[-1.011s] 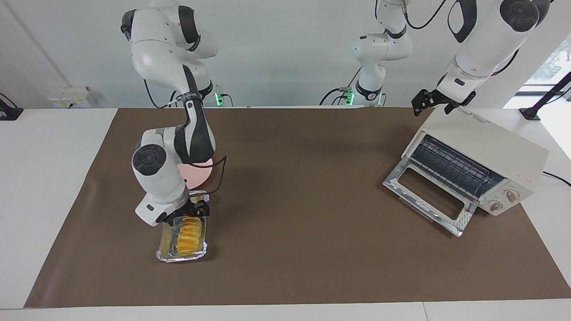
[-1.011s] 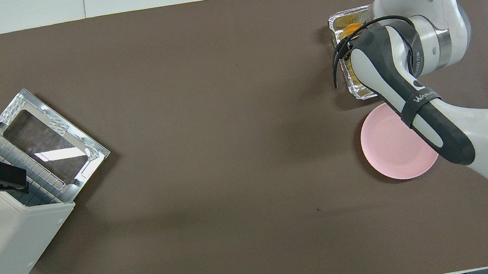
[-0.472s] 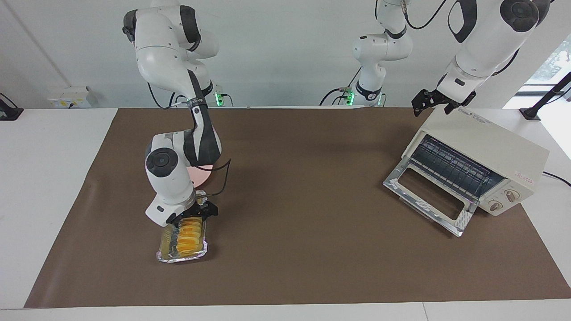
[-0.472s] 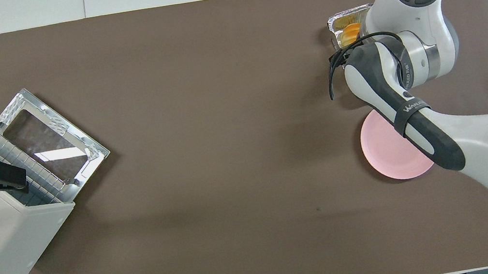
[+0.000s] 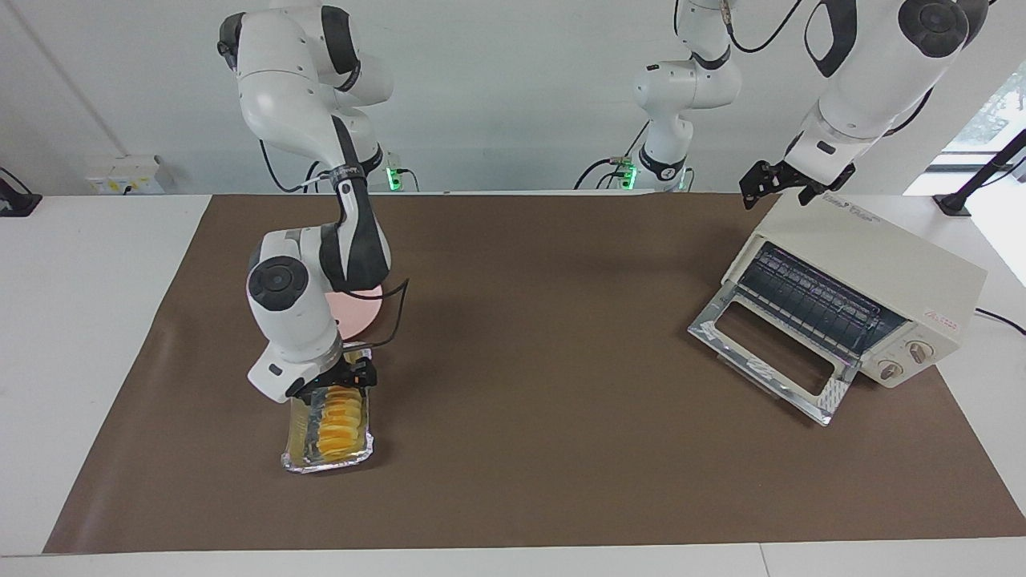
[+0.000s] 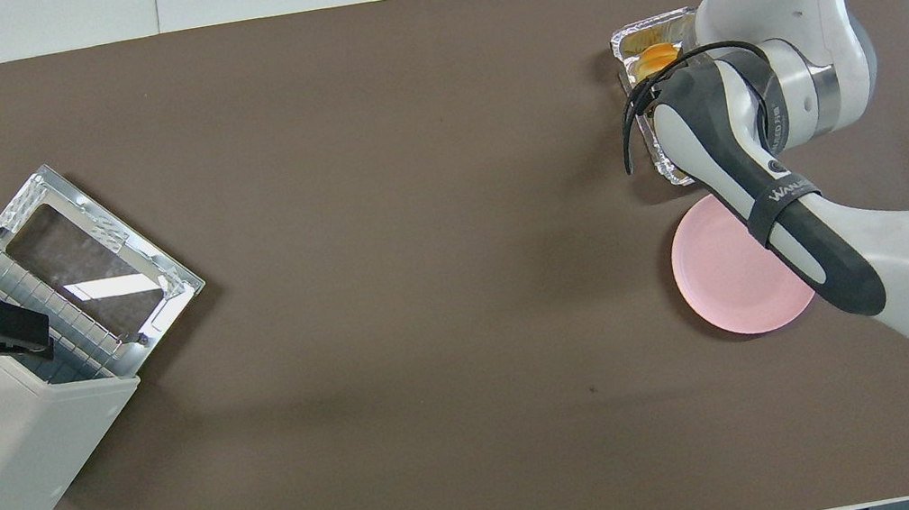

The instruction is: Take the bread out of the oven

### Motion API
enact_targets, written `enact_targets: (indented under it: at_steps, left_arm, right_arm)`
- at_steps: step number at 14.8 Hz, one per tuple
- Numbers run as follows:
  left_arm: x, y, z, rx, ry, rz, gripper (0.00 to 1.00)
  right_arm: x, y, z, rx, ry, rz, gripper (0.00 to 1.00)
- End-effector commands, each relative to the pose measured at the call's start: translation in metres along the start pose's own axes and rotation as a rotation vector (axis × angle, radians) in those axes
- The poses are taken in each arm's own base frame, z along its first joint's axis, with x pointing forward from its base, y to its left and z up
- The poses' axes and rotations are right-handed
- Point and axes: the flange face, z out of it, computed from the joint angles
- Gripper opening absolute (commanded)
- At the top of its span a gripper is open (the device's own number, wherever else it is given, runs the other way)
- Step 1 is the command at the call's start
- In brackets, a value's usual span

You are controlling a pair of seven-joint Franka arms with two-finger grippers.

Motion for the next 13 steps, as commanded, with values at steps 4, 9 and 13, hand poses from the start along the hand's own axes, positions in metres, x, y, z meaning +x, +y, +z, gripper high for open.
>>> enact_targets:
  at_steps: [4,9,13]
  left_arm:
    - [-0.004,-0.003,-0.004,0.0,0.017,-0.008,1.0]
    - [-0.004,-0.003,-0.004,0.0,0.017,-0.008,1.0]
    - [-0.005,-0.002,-0.004,0.001,0.017,-0.006,1.0]
  right_arm:
    - [-0.001,0.007,0.003,-0.021,0.009,0.004,1.0]
    - [-0.007,0.005,0.023,-0.018,0.029,-0.005,1.0]
    - [-0.011,0.003,0.03,-0.015,0.048,-0.011,0.73]
